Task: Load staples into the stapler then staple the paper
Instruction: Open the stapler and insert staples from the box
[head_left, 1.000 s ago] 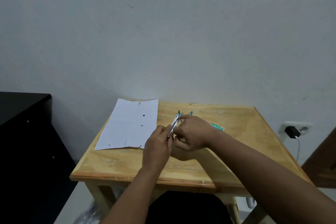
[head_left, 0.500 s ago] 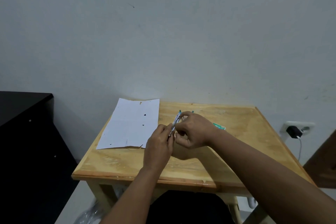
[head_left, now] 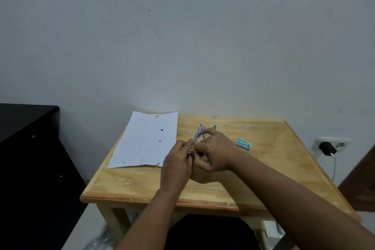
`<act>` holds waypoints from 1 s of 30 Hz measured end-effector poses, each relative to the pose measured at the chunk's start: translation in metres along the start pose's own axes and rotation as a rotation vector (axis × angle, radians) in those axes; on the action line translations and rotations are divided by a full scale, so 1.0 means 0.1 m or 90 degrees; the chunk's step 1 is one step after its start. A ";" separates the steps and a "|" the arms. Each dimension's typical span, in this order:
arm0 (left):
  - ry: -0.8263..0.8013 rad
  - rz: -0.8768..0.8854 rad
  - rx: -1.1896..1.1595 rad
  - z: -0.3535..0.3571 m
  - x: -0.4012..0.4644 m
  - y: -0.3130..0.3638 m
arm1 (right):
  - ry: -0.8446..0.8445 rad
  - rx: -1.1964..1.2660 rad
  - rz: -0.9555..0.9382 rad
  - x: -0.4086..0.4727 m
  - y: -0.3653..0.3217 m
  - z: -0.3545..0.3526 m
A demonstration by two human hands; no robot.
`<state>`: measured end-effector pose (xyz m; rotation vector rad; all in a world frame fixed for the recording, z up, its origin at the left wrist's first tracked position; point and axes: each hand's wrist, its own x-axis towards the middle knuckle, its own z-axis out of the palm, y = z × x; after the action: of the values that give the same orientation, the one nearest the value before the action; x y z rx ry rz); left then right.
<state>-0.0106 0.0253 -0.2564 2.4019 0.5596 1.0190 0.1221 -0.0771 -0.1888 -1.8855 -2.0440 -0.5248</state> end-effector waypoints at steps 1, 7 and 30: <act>0.003 0.003 0.005 0.00 0.00 0.00 | 0.002 -0.016 0.005 -0.01 0.02 0.00; 0.000 0.023 0.027 0.00 0.00 0.02 | -0.005 -0.058 -0.009 -0.02 0.07 -0.02; 0.022 0.037 -0.016 -0.02 0.00 0.05 | 0.076 0.083 0.012 -0.07 0.11 -0.15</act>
<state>-0.0111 0.0223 -0.2522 2.3955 0.4894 1.0881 0.1333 -0.0895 -0.1776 -1.7527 -1.9341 -0.4757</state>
